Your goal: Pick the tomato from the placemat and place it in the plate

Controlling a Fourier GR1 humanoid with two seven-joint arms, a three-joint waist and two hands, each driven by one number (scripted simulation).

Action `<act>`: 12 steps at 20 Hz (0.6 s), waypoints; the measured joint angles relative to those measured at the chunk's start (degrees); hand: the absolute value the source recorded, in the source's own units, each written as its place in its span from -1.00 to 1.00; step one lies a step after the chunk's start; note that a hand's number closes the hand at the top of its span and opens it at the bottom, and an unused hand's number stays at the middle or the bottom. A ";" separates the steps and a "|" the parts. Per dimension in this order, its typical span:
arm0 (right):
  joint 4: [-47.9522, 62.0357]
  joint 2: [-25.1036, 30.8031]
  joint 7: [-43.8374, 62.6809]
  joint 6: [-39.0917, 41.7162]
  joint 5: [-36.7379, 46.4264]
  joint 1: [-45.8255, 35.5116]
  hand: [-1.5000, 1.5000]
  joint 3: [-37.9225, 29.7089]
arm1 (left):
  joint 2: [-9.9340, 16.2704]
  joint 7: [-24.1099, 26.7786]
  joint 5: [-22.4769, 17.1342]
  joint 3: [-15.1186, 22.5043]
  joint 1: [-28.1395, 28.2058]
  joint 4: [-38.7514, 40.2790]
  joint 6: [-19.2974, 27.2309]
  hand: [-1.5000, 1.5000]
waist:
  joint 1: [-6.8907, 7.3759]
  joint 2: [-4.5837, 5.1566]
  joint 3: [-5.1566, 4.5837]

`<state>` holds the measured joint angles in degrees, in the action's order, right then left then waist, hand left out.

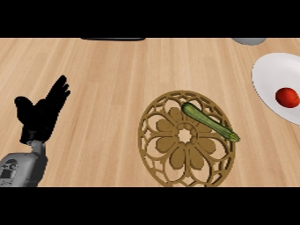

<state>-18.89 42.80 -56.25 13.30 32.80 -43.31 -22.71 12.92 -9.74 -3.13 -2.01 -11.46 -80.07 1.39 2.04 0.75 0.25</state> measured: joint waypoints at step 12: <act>6.59 3.73 11.94 17.29 -9.42 -4.19 -1.00 -3.25 | -0.05 0.87 0.09 -0.43 0.87 0.36 -0.14 0.00 | -0.76 -0.24 -0.07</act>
<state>-12.30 46.53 -44.31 30.58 23.38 -47.49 -25.96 12.87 -8.87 -3.04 -2.44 -10.59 -79.72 1.25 1.28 0.52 0.18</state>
